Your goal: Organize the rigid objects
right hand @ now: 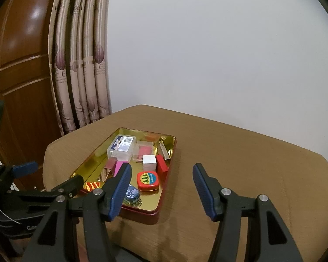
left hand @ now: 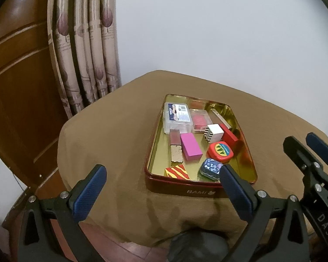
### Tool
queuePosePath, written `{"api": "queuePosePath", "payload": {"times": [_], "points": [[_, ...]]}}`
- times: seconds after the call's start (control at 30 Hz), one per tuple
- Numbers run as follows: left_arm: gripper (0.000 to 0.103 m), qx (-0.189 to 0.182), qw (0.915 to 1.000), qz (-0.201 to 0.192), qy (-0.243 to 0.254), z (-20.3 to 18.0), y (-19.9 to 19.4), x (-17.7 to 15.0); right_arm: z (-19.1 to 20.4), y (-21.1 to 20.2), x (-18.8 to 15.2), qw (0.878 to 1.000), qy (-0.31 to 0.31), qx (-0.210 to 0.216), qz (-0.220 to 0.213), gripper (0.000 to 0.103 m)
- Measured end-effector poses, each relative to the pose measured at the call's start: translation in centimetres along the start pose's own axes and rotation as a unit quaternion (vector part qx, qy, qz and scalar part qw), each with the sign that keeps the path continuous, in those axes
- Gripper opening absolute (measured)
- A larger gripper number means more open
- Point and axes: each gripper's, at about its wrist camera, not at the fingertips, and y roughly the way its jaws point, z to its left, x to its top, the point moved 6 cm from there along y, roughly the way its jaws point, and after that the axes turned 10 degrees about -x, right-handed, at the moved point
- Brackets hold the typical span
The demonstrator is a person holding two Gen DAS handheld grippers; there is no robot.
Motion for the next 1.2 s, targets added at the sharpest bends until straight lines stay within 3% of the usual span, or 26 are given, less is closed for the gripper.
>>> {"api": "queuePosePath", "payload": {"times": [0.7,1.2], "points": [[0.102,0.013,0.9996,-0.003,0.027,-1.5,-1.9,-0.2,-1.0,-1.4,1.0,1.000,0.018,0.002,-0.013,0.060],[0.102,0.010,0.9990,-0.002,0.044,-3.0,-3.3,-0.8,-6.3,-3.0,-0.2,0.998,0.053,-0.021,-0.012,0.060]]}}
